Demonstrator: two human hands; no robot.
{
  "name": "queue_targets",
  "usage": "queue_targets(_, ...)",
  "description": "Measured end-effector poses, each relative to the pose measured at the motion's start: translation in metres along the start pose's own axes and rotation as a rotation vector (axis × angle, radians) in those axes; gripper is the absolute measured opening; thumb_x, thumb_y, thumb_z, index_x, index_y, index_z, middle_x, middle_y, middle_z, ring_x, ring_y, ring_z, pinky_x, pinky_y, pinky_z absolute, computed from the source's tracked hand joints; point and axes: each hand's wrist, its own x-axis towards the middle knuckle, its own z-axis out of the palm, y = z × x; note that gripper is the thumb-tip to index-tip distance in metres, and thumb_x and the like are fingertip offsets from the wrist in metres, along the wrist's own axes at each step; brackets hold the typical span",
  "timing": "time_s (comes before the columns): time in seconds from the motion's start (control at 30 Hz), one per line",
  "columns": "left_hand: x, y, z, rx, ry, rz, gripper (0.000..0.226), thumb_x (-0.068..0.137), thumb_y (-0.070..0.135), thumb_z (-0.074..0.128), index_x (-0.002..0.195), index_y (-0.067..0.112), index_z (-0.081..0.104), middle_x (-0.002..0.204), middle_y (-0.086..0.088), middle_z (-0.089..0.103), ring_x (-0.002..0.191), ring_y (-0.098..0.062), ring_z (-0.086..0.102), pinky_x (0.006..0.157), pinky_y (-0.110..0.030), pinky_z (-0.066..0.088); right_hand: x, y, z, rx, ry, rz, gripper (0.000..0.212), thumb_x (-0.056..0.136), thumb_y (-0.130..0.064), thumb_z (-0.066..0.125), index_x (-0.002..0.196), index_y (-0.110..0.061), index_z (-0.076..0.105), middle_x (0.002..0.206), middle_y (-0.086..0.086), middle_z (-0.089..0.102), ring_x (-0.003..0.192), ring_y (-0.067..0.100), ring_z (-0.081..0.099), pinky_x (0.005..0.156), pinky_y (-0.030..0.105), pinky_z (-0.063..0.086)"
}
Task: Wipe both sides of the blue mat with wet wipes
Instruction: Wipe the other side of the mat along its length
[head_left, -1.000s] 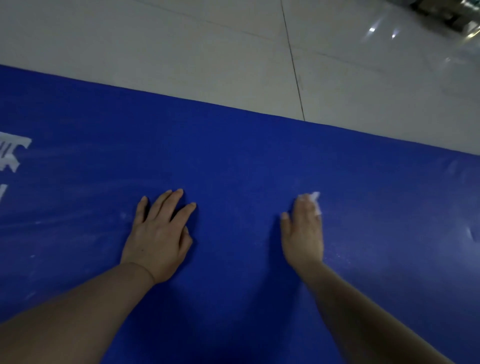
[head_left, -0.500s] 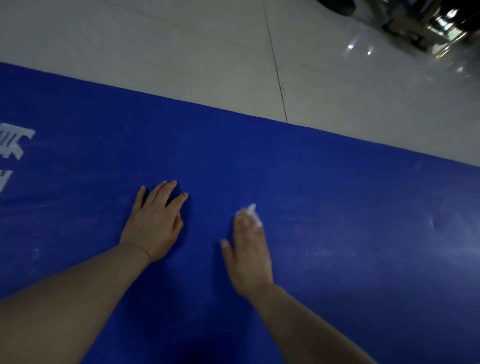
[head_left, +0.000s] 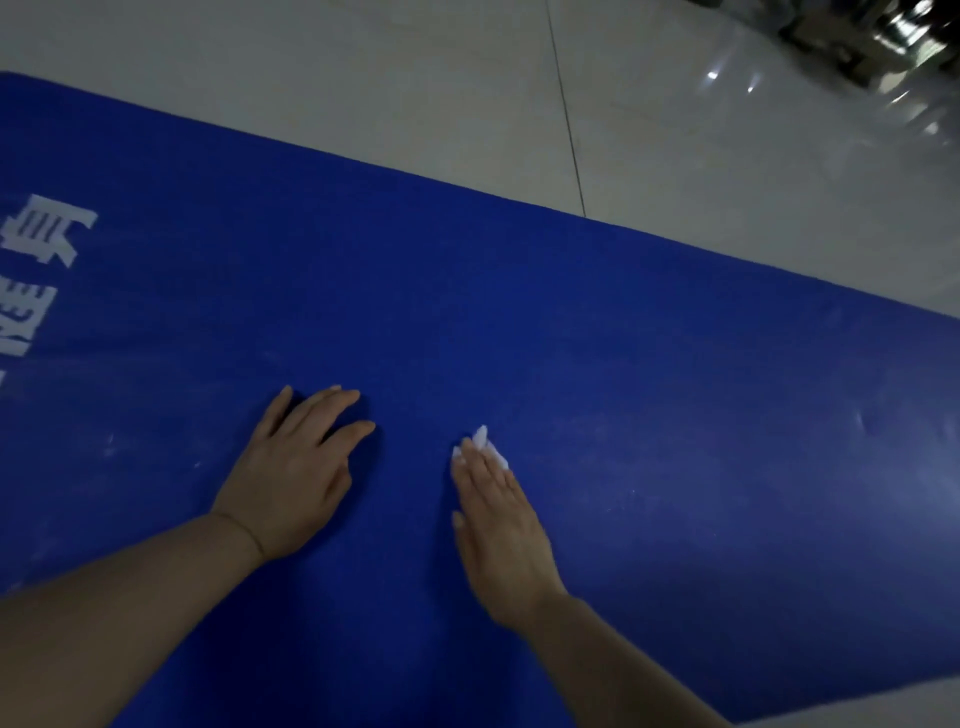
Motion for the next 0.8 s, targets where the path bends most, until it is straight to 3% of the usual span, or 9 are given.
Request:
queue_targets(0.07,0.000,0.000,0.000,0.009,0.005,-0.004,0.046,0.086,0.022,0.032,0.115,0.009,0.065,0.134,-0.014,0.052,0.126,-0.027,0.042,0.113,-0.049,0.018,-0.009,0.033,-0.004,0.023,0.119,0.149,0.055,0.098,-0.027,0.021,0.150,-0.010,0.019,0.158,0.000,0.002,0.146,0.013,0.003,0.119,0.027,0.006)
queue_targets(0.2,-0.001,0.000,-0.001,0.016,0.007,-0.015,0.046,0.087,0.023,0.031,0.117,0.008,0.064,0.135,-0.013,0.051,0.127,-0.028,0.043,0.112,-0.052,0.022,-0.025,0.096,-0.025,0.096,0.249,0.809,0.048,0.101,-0.016,0.027,0.148,-0.005,0.024,0.159,0.005,0.005,0.146,0.020,0.003,0.119,0.038,0.011)
queue_targets(0.27,-0.001,0.000,-0.001,0.022,0.004,-0.008,0.046,0.087,0.023,0.031,0.117,0.008,0.064,0.135,-0.014,0.051,0.127,-0.027,0.042,0.113,-0.050,0.019,-0.021,0.078,-0.017,0.022,0.268,0.721,0.052,0.101,-0.024,0.022,0.145,0.002,0.027,0.157,0.014,0.009,0.146,0.025,0.003,0.119,0.037,0.007)
queue_targets(0.37,-0.001,0.001,-0.002,0.035,-0.004,-0.003,0.046,0.087,0.023,0.031,0.116,0.008,0.064,0.135,-0.014,0.051,0.126,-0.027,0.041,0.115,-0.043,0.011,-0.028,0.018,0.008,-0.033,0.145,0.239,0.059,0.101,-0.035,0.014,0.147,0.000,0.023,0.157,0.012,0.005,0.146,0.021,0.002,0.118,0.031,0.004)
queue_targets(0.43,-0.001,0.001,-0.003,0.028,0.004,0.004,0.045,0.087,0.022,0.032,0.115,0.008,0.064,0.134,-0.014,0.051,0.125,-0.027,0.042,0.115,-0.041,0.009,-0.036,0.005,0.005,0.006,0.043,0.080,0.056,0.100,-0.033,0.020,0.150,-0.008,0.019,0.159,0.006,0.003,0.146,0.014,-0.001,0.118,0.028,0.002)
queue_targets(0.5,-0.002,0.001,-0.003,0.018,0.029,0.014,0.043,0.086,0.020,0.032,0.114,0.007,0.063,0.132,-0.014,0.052,0.123,-0.027,0.043,0.115,-0.040,0.010,-0.039,0.027,-0.007,0.042,0.109,0.153,0.055,0.099,-0.031,0.026,0.149,-0.008,0.020,0.158,0.003,0.001,0.146,0.012,0.002,0.118,0.025,0.003)
queue_targets(0.6,-0.007,0.002,-0.004,0.018,0.055,0.037,0.042,0.087,0.018,0.033,0.114,0.008,0.063,0.131,-0.014,0.052,0.122,-0.028,0.045,0.116,-0.041,0.012,-0.040,0.067,-0.022,0.096,0.187,0.580,0.052,0.102,-0.024,0.031,0.150,-0.009,0.017,0.154,-0.004,-0.010,0.146,0.016,0.000,0.119,0.027,0.002)
queue_targets(0.67,-0.012,0.004,-0.004,0.015,0.057,0.053,0.040,0.086,0.017,0.034,0.114,0.008,0.062,0.131,-0.014,0.052,0.122,-0.028,0.045,0.116,-0.042,0.013,-0.038,0.064,-0.021,0.060,0.166,0.701,0.054,0.102,-0.025,0.029,0.151,-0.007,0.013,0.158,0.001,-0.007,0.146,0.018,-0.005,0.120,0.033,0.004)
queue_targets(0.8,-0.033,0.016,-0.009,-0.007,0.023,0.084,0.039,0.086,0.017,0.036,0.116,0.012,0.060,0.134,-0.014,0.051,0.125,-0.028,0.043,0.116,-0.045,0.015,-0.043,-0.008,0.004,0.008,0.065,0.248,0.060,0.098,-0.037,0.021,0.150,-0.007,0.015,0.158,0.008,0.001,0.147,0.018,-0.002,0.119,0.033,0.001)
